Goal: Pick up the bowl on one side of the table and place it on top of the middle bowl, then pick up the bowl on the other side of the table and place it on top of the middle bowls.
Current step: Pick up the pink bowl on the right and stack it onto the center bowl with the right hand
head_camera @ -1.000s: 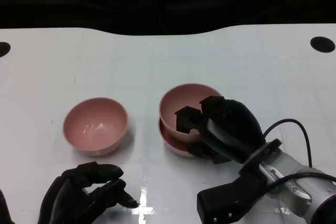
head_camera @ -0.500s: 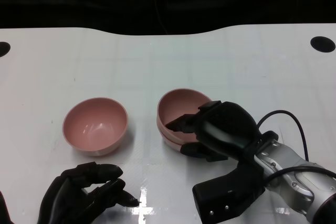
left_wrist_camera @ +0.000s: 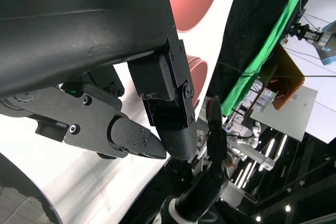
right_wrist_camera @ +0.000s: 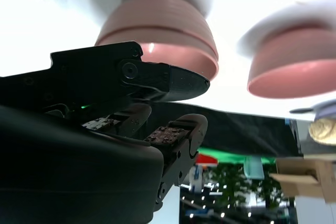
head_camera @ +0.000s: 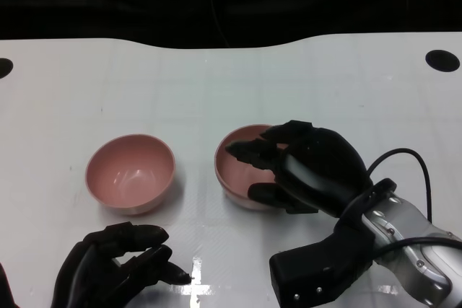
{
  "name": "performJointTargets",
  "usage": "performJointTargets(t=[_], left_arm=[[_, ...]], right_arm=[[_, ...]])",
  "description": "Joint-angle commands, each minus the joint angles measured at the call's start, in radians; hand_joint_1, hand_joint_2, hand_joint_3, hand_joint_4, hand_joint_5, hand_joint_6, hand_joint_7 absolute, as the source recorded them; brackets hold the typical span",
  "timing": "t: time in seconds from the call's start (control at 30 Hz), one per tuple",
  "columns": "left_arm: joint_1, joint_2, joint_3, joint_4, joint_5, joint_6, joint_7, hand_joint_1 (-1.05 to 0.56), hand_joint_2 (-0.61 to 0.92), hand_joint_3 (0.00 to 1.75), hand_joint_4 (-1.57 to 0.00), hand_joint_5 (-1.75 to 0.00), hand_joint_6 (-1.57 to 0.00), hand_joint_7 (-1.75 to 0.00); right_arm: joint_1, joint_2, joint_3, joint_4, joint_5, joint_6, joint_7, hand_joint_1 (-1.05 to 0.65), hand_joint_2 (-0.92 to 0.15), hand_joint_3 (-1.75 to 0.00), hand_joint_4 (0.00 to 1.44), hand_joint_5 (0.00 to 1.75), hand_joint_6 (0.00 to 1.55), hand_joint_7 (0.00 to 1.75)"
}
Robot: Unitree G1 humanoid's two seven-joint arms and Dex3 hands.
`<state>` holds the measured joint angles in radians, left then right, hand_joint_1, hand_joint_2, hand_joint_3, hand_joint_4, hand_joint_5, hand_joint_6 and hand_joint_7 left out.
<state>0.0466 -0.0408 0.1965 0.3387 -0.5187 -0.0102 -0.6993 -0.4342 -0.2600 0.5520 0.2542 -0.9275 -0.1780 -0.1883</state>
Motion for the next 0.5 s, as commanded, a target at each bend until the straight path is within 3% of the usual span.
performJointTargets(t=[0.03,0.13,0.23,0.43,0.5], left_arm=[[-0.003,0.012,0.008,0.002,-0.004,-0.006,0.004,-0.44,0.9,0.0,-1.29,-0.54,-1.45,-0.03],[-0.005,0.013,0.011,0.001,0.003,-0.011,0.013,-0.46,0.89,0.0,-1.29,-0.54,-1.45,-0.03],[-0.008,0.012,0.016,0.003,-0.004,-0.01,0.01,-0.45,0.88,0.0,-1.29,-0.52,-1.45,-0.03],[-0.011,0.009,0.019,0.014,0.0,-0.033,0.002,-0.44,0.89,0.0,-1.3,-0.49,-1.44,-0.02],[-0.009,0.008,0.017,0.014,0.006,-0.044,0.007,-0.44,0.89,0.0,-1.3,-0.48,-1.43,-0.02]], right_arm=[[0.047,-0.02,-0.034,-0.043,0.019,-0.008,-0.041,-0.8,-0.92,-0.44,0.42,0.12,0.42,0.0],[0.086,-0.025,-0.061,-0.064,0.056,-0.042,-0.063,-0.75,-0.92,-0.39,0.43,0.13,0.42,0.0],[0.126,-0.027,-0.097,-0.052,0.122,-0.126,-0.115,-0.66,-0.92,-0.28,0.48,0.16,0.47,0.02],[0.208,-0.021,-0.167,-0.004,0.282,-0.307,-0.171,-0.51,-0.92,-0.23,0.56,0.23,0.56,0.06],[0.236,-0.014,-0.19,0.018,0.337,-0.377,-0.184,-0.46,-0.92,-0.19,0.53,0.4,0.62,0.06]])
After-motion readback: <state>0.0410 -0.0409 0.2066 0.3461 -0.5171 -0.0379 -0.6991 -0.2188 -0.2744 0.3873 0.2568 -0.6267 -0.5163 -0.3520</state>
